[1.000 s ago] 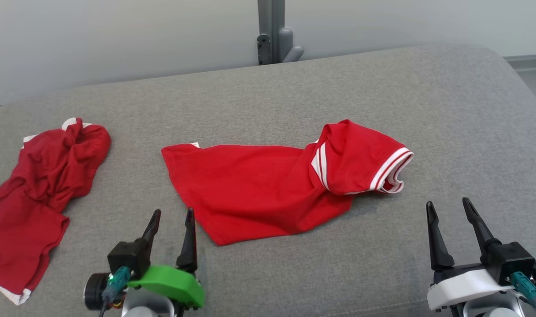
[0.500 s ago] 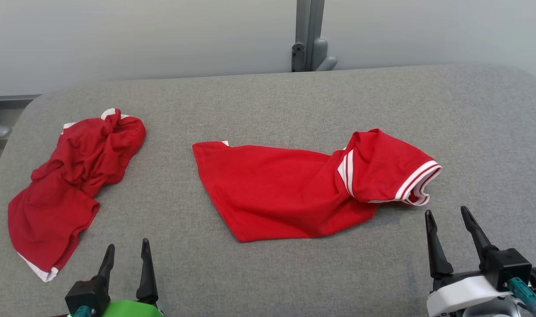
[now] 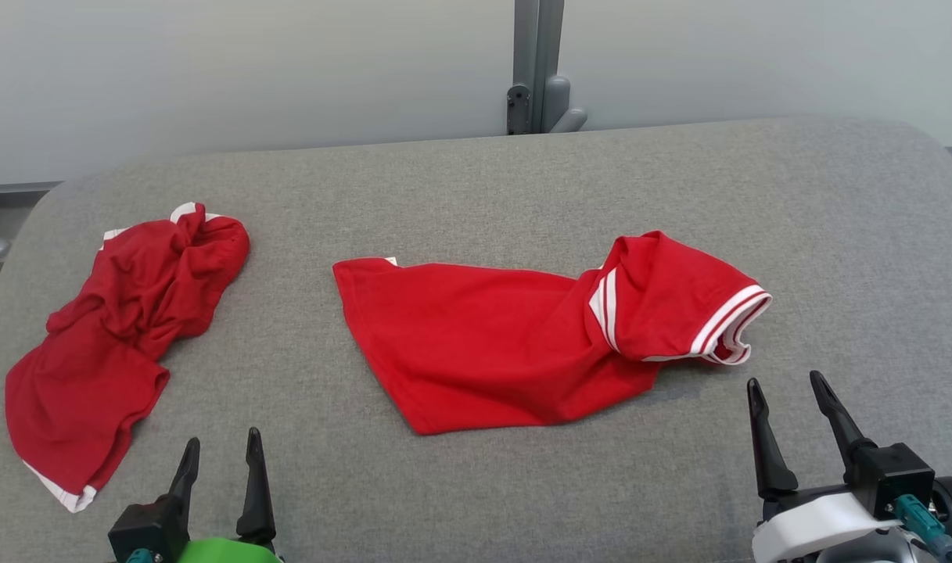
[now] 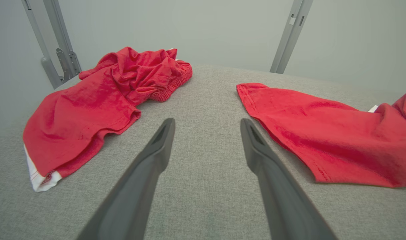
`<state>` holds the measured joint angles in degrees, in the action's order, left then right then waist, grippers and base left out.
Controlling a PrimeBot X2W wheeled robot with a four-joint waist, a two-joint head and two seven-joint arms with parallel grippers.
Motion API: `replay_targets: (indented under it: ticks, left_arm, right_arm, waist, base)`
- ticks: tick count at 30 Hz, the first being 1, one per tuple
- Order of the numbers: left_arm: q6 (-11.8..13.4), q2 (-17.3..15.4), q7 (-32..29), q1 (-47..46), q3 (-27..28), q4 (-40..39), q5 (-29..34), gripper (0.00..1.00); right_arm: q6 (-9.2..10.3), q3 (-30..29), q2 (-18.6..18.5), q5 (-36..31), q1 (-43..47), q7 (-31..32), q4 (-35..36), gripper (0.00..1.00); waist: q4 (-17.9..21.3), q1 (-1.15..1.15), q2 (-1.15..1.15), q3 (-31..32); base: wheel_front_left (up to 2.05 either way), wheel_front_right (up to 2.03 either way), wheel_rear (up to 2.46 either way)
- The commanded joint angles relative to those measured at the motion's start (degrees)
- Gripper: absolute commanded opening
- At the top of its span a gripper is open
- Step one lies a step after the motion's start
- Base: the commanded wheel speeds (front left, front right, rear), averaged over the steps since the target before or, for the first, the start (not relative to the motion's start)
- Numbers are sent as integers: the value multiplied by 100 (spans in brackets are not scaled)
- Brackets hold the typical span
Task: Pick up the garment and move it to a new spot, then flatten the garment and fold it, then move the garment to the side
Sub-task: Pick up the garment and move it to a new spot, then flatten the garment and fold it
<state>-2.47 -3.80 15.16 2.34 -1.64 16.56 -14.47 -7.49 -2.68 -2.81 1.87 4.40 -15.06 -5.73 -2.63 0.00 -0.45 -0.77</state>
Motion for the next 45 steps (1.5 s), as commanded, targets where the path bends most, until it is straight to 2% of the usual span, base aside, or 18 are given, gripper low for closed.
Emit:
replay_targets:
  ticks: [1, 15, 26, 31, 32, 36, 41, 45]
  left_arm:
    - [-31, 20, -1, 26, 54, 28, 50, 100]
    - [-145, 83, -1, -115, 335, 133, 220, 100]
    - [-284, 80, -1, -948, 289, 626, 154, 100]
    - [-337, -83, -254, -1975, 280, 1228, 29, 100]
    - [-354, -235, -370, -2408, 218, 1411, 126, 100]
    - [-390, -564, -823, -3186, 84, 1948, 234, 100]
    - [-450, -934, -1497, -3855, -139, 2713, 288, 100]
    - [-488, -1165, -1798, -4143, -335, 3184, 264, 100]
  right_arm:
    - [0, 10, -15, -5, 66, -18, -10, 100]
    - [0, 75, -14, 10, -6, -18, 7, 100]
    - [0, 150, -14, 28, -312, -18, 84, 100]
    - [0, 168, -13, 96, -512, -18, 138, 100]
    - [0, 212, -12, 155, -593, -18, 148, 100]
    - [0, 302, -12, 292, -792, -18, 146, 100]
    - [0, 368, -13, 411, -916, -18, 119, 100]
    - [0, 361, -12, 491, -939, -18, 89, 100]
  waist:
    - [23, 0, 45, 19]
    - [151, 0, 45, -67]
    - [630, 0, 45, -539]
    - [941, 0, 45, -904]
    - [1086, 0, 45, -1062]
    - [1387, 0, 45, -1343]
    - [1716, 0, 45, -1514]
    - [1916, 0, 45, -1519]
  base:
    - [0, 0, 0]
    - [0, 0, 0]
    - [0, 0, 0]
    - [0, 0, 0]
    - [0, 0, 0]
    - [0, 0, 0]
    - [0, 0, 0]
    - [0, 0, 0]
